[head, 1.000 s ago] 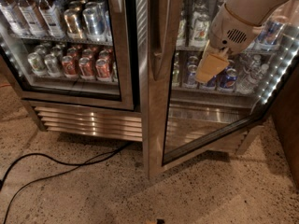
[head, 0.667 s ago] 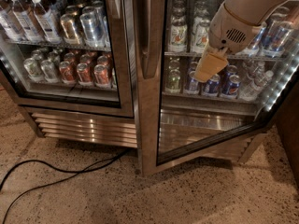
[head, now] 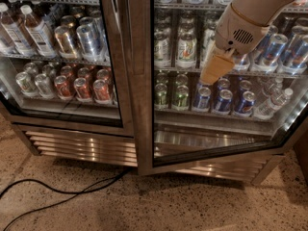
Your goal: Close right fridge door
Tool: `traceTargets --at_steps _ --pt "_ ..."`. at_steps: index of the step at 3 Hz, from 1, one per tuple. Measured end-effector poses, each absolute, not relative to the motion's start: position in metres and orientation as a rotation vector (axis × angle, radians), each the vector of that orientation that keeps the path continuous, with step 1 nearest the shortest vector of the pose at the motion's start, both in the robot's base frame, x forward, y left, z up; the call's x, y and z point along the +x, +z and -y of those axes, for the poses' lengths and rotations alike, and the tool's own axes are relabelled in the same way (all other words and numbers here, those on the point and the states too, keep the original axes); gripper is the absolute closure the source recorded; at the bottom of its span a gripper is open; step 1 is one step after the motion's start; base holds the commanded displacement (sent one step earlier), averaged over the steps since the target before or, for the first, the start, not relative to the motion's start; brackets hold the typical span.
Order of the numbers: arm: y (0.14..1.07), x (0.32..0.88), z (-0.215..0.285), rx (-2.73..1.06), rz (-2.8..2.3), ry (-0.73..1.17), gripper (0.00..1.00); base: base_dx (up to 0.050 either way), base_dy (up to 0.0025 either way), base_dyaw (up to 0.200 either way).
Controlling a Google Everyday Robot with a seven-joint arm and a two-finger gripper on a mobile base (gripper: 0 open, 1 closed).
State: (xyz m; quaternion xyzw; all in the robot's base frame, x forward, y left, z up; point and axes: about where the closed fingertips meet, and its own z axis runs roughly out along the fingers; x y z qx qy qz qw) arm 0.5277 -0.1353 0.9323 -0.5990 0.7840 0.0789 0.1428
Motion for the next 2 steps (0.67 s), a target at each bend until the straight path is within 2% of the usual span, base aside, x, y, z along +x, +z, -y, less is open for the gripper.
traceTargets --at_steps 2 --pt "0.9323 0.5277 0.1353 -1.728 -2.261 0.228 1.0 0.049 0.0 0.0"
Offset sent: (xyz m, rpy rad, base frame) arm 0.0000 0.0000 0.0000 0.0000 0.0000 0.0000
